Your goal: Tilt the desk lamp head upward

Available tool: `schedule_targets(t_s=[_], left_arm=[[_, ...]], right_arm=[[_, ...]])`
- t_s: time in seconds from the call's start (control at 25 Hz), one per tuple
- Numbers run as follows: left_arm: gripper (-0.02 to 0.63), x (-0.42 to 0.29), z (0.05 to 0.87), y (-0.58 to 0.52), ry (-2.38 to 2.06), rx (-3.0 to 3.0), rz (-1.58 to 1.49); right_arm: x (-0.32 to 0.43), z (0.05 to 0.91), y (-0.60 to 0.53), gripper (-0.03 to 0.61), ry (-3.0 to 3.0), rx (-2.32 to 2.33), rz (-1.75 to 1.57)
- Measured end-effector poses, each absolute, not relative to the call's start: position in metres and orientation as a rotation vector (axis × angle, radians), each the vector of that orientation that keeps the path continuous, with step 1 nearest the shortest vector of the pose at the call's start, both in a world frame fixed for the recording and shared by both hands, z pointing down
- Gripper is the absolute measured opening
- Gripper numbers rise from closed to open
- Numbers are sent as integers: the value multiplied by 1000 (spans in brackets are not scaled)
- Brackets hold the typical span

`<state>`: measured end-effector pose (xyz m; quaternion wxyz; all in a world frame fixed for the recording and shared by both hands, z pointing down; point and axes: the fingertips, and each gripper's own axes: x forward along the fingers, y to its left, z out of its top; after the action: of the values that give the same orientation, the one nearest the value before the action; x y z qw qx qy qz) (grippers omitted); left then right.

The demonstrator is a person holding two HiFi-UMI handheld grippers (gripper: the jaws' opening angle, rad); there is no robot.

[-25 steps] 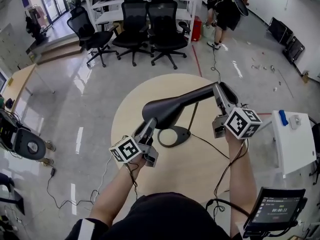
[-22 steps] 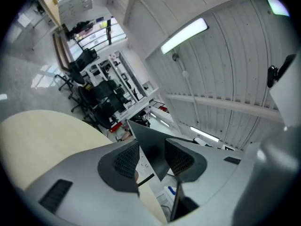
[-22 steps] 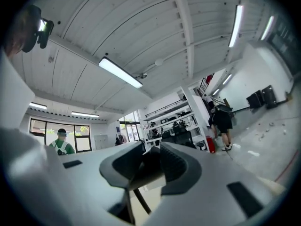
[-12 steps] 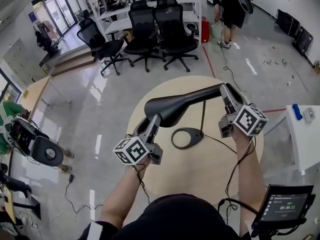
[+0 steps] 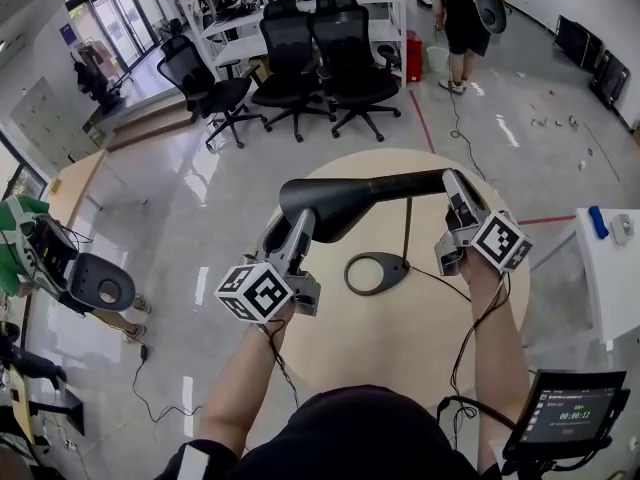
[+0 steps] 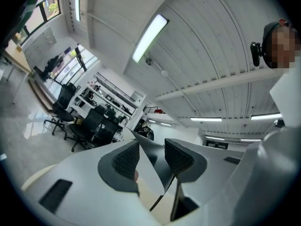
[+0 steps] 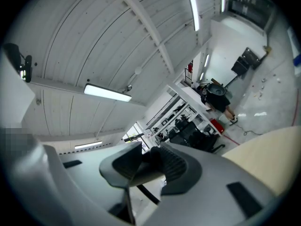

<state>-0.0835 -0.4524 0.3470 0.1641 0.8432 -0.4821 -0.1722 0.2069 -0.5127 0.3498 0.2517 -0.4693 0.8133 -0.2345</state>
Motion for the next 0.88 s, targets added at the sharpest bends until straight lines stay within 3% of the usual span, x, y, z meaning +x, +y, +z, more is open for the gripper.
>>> schedule_targets(t_s=[0.88], left_arm=[[178, -62, 294, -451, -1398, 2556, -489]], right_arm=[[218, 372, -508, 110, 2054, -1162, -797]])
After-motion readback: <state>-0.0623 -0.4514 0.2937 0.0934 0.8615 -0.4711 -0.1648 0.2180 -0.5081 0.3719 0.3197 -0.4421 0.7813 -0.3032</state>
